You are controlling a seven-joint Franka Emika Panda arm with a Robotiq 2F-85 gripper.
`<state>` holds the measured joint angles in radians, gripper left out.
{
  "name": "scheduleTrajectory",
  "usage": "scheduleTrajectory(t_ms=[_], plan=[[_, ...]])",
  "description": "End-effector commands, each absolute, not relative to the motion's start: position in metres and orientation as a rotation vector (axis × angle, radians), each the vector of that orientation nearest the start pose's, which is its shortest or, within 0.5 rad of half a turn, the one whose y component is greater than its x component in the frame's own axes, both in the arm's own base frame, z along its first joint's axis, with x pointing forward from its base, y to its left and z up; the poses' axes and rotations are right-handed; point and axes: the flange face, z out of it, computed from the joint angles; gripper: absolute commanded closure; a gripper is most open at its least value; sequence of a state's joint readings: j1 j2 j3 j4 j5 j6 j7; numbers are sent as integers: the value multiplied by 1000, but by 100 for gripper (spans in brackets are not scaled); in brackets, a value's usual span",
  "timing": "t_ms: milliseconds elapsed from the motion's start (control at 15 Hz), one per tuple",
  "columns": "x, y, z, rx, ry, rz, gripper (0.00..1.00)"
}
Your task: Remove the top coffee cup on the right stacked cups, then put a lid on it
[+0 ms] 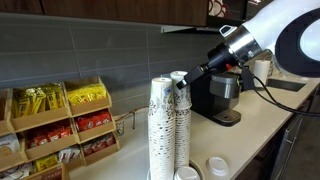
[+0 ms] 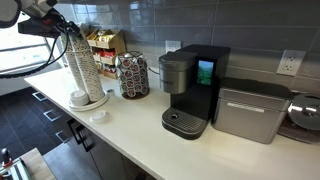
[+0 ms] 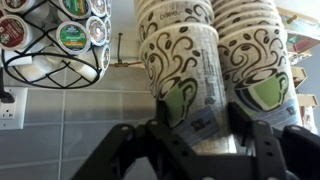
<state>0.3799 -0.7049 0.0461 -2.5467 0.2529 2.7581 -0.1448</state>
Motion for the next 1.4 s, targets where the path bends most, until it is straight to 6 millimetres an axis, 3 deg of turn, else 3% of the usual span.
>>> scheduleTrajectory(t_ms=[0,267,400,533,600,667,733,800,933,1133,1200,1267,1333], plan=[[350,147,606,-2509,-481,-1261,62],[348,142,613,-2504,-466,-1266,62],[348,139,614,-2506,-463,-1266,38],[347,140,614,-2502,-464,-1266,33],[347,140,614,-2501,-466,-1267,46],[347,140,614,-2500,-467,-1268,50],[347,140,614,-2499,-469,-1270,63],[347,140,614,-2499,-469,-1271,63],[347,140,615,-2500,-469,-1273,28],[346,140,615,-2499,-469,-1275,13],[346,140,615,-2498,-470,-1276,14],[346,140,616,-2496,-472,-1277,38],[346,140,616,-2494,-471,-1279,39]])
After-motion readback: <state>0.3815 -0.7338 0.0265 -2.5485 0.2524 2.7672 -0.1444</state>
